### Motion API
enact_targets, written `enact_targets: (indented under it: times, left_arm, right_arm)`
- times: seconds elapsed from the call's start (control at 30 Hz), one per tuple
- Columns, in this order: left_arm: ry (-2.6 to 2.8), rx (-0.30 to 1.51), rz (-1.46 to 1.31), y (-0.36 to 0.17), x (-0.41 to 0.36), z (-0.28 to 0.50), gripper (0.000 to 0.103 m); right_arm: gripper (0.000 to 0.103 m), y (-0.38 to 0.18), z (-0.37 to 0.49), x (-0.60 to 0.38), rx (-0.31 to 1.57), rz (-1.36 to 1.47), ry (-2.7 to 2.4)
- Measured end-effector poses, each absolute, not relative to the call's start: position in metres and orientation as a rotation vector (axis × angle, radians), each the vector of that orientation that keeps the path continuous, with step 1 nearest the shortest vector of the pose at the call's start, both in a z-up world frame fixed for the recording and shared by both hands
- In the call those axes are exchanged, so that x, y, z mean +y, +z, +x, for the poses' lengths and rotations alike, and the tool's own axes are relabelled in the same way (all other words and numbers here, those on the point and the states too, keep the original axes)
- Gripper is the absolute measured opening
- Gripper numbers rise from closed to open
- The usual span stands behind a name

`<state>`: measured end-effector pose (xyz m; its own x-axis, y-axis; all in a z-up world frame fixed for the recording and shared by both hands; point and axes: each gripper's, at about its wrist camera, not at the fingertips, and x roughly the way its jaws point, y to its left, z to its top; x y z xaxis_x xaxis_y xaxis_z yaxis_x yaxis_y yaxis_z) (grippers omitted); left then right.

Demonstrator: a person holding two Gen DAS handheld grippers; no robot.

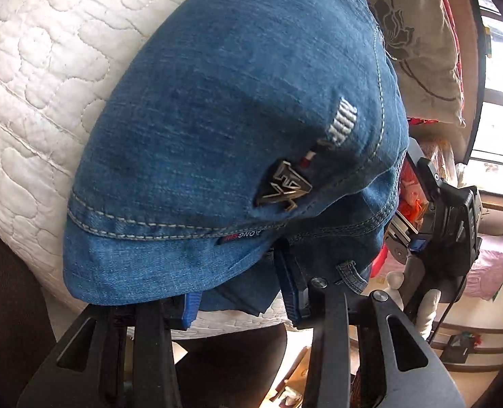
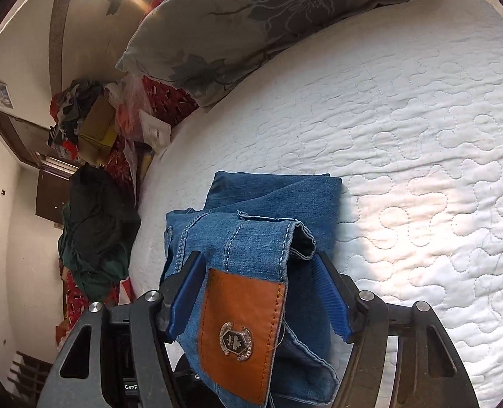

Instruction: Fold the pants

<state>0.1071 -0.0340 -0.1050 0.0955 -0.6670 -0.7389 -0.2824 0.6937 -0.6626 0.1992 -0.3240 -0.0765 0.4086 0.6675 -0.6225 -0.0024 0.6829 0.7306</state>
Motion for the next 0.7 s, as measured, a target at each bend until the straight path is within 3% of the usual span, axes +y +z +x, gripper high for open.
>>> enact_targets:
  times: [0.03, 0.07, 0.17, 0.27, 0.33, 0.47, 0.6, 0.7]
  left_arm:
    - [-0.331, 1.496, -0.808, -0.102, -0.035, 0.107, 0.033]
    - [-0.314, 1.507, -0.772, -0.098, -0.035, 0.106, 0.025]
    - [-0.278, 1.529, -0.736, -0.082, -0.027, 0.098, 0.025]
    - [-0.246, 1.515, -0.721, -0.075, -0.009, 0.094, 0.025]
    - [-0.214, 1.574, -0.693, -0.095, -0.016, 0.104, 0.025]
    - [-0.259, 1.673, -0.691, -0.115, -0.024, 0.101, 0.025]
    - [-0.459, 1.581, -0.617, -0.076, -0.039, 0.085, 0.025]
    - [-0.539, 1.473, -0.547, -0.043, -0.047, 0.085, 0.025]
  right_arm:
    - [0.021, -0.078, 0.2, -0.323, 1.074, 0.733, 0.495]
    - [0.014, -0.077, 0.199, -0.321, 1.075, 0.753, 0.538]
    - [0.009, -0.063, 0.18, -0.325, 1.011, 0.856, 0.602]
    - [0.008, -0.061, 0.152, -0.337, 0.943, 0.968, 0.635]
    - [0.009, -0.085, 0.15, -0.344, 0.992, 0.968, 0.558]
    - [0.029, -0.133, 0.155, -0.347, 1.116, 0.934, 0.413]
    - [0.031, -0.099, 0.156, -0.35, 1.046, 0.864, 0.392]
    - [0.039, -0.059, 0.161, -0.346, 0.93, 0.726, 0.369]
